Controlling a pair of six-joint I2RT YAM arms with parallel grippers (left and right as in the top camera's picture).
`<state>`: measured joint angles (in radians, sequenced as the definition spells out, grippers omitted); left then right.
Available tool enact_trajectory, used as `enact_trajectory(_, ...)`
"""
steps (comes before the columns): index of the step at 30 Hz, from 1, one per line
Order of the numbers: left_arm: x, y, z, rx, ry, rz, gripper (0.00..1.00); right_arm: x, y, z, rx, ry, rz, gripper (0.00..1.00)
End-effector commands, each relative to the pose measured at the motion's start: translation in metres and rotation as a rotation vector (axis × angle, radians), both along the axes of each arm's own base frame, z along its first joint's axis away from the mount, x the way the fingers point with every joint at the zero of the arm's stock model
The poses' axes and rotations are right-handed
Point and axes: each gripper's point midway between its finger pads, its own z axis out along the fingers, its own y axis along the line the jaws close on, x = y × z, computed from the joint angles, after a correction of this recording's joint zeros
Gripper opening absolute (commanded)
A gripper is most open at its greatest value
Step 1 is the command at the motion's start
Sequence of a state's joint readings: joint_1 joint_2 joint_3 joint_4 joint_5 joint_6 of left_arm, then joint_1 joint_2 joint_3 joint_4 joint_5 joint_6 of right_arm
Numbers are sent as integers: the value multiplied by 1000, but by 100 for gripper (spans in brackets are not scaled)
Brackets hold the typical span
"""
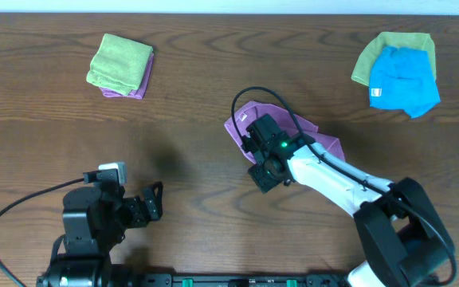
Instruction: Fold the cloth
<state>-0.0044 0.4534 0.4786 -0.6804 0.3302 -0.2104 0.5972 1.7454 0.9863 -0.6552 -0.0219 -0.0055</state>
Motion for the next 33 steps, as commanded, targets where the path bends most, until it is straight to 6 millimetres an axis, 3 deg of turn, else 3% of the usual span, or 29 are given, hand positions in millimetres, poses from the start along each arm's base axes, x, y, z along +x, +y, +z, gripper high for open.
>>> enact_trajectory(1,2,-6,7,-25,1,-23,95,2,-1,-4,-19,-9,-9,43)
enact_trajectory(2,2,-6,7,-25,3,-23,95,3,0,-4,-17,-12,-10,36)
enact_trajectory(3,2,-6,7,-25,3,-23,95,5,1,-4,-11,-20,-10,20)
enact_trajectory(5,2,-6,7,-25,3,-23,95,7,3,-2,-6,-26,-10,1)
enact_trajectory(9,2,-6,7,-24,-1,-23,95,13,19,17,49,-28,5,1)
enact_trajectory(15,3,-5,7,-14,-4,-25,95,11,111,113,458,-25,193,1)
enact_trajectory(16,3,-5,7,-11,-5,-24,95,11,118,122,478,-35,214,9)
enact_trajectory(17,3,-4,7,-8,-7,-21,95,14,120,126,470,-54,217,42)
enact_trajectory(18,4,-3,7,-3,-9,-14,95,20,117,125,434,-86,208,59)
enact_trajectory(28,7,-2,10,0,-24,-10,95,30,88,113,289,-108,81,61)
enact_trajectory(33,6,-4,7,-48,8,16,95,43,65,121,253,-142,-53,67)
